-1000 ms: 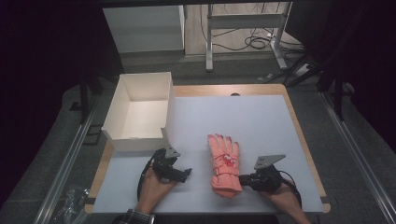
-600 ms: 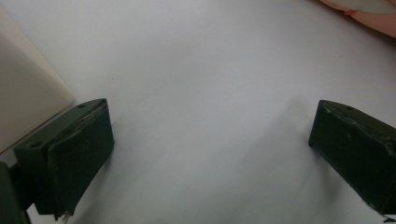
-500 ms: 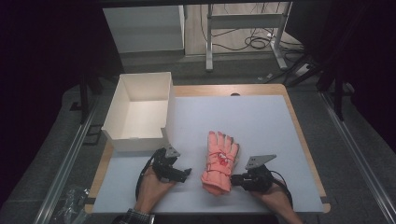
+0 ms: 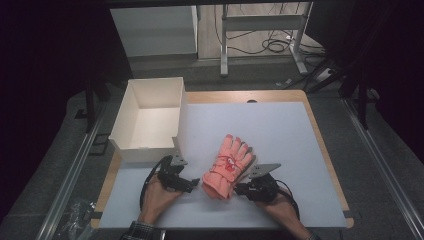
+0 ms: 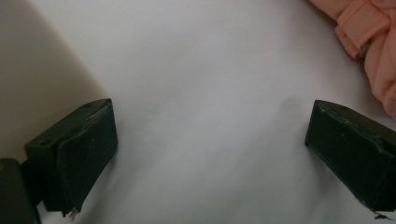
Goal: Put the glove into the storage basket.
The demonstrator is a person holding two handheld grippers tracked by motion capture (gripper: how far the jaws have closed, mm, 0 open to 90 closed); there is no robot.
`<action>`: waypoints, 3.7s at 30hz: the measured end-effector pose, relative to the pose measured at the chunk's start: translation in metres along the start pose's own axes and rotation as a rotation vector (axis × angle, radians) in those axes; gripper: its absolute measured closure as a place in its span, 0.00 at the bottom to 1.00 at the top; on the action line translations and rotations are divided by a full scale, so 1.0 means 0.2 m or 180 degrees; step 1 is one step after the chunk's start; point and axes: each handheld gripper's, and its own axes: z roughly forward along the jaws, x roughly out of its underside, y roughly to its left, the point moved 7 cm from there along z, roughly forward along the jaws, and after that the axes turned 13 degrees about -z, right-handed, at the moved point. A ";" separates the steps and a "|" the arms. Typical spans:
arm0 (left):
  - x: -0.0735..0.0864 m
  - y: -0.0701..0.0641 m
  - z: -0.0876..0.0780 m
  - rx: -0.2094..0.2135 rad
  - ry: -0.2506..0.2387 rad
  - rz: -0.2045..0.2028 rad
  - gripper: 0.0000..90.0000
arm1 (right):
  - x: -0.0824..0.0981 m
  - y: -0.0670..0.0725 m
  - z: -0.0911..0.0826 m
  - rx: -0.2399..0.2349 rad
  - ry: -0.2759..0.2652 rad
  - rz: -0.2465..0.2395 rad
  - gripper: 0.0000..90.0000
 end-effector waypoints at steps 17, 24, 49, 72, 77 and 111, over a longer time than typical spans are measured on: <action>-0.01 0.06 -0.07 -0.0157 -0.0154 -0.0132 0.04 | -0.02 -0.10 -0.06 0.0316 0.0000 -0.0113 0.80; -0.03 0.03 -0.14 -0.0037 -0.0236 -0.0143 0.04 | 0.09 -0.26 -0.21 0.0796 0.0099 -0.0022 0.68; -0.30 -0.23 -0.27 0.0380 -0.0128 -0.0025 0.00 | 0.33 -0.55 -0.37 0.1346 0.0256 0.0433 0.25; -0.33 -0.53 0.06 0.0172 0.0335 0.0231 0.00 | 0.33 -0.55 -0.37 0.1356 0.0251 0.0427 0.25; -0.29 -0.54 0.13 0.0116 0.0469 0.0272 0.00 | 0.33 -0.55 -0.37 0.1355 0.0251 0.0428 0.25; -0.24 -0.49 0.11 0.0396 0.0697 0.0257 0.48 | 0.33 -0.55 -0.37 0.1359 0.0254 0.0424 0.25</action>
